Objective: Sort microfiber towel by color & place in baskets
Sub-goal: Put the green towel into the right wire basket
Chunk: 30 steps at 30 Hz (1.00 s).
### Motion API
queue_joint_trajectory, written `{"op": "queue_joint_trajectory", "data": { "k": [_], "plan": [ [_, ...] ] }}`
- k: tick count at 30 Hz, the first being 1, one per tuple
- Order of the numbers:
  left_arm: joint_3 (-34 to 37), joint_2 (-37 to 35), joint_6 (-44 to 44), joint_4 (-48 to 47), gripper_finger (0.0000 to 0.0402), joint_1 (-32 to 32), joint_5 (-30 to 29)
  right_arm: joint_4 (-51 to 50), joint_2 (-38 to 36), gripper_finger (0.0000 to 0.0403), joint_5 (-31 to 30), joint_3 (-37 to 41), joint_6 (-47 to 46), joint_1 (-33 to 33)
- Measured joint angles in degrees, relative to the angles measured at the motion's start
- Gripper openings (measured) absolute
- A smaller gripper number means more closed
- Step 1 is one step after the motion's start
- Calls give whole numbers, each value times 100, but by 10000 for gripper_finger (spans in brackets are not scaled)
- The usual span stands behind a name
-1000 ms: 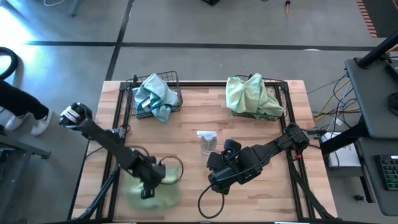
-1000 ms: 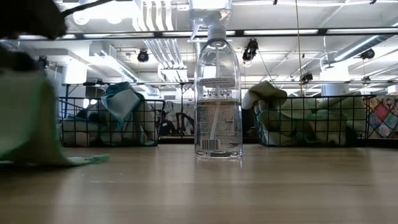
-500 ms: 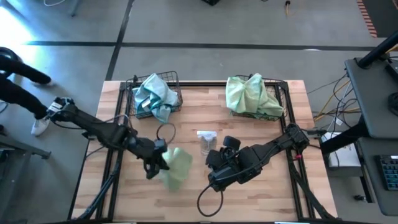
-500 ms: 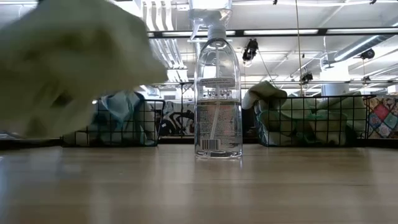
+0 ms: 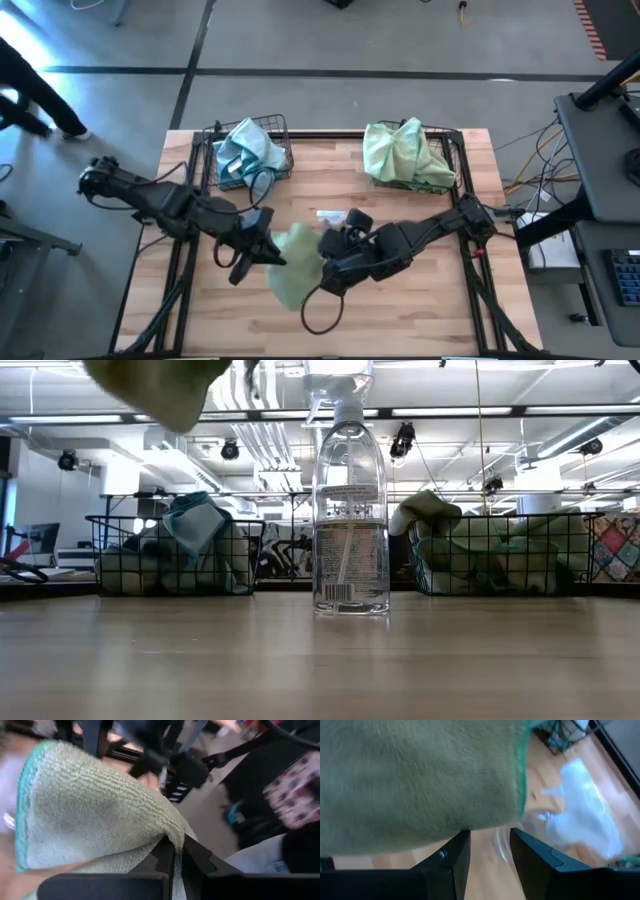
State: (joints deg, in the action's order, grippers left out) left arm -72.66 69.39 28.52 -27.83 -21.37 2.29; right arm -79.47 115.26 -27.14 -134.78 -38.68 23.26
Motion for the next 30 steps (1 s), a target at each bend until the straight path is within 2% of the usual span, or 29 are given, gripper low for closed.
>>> {"op": "queue_joint_trajectory", "data": {
  "k": [6,12,17,20,30],
  "plan": [
    [-1984,947,-1090,-1967,3,0,-759,599,-1,134,-8,0,409,-133],
    [-3383,1635,-1488,-3603,3,0,-1486,778,-191,134,-235,4,562,-181],
    [-3984,1908,-1784,-3753,3,0,-1592,834,-583,134,-999,4,528,-181],
    [-4254,2038,-1973,-3759,3,0,-1600,949,-784,134,-1207,4,540,-181],
    [-4747,2308,-2405,-3812,3,75,-1692,1499,-1194,134,-1245,2,1279,-181]
  ]
}}
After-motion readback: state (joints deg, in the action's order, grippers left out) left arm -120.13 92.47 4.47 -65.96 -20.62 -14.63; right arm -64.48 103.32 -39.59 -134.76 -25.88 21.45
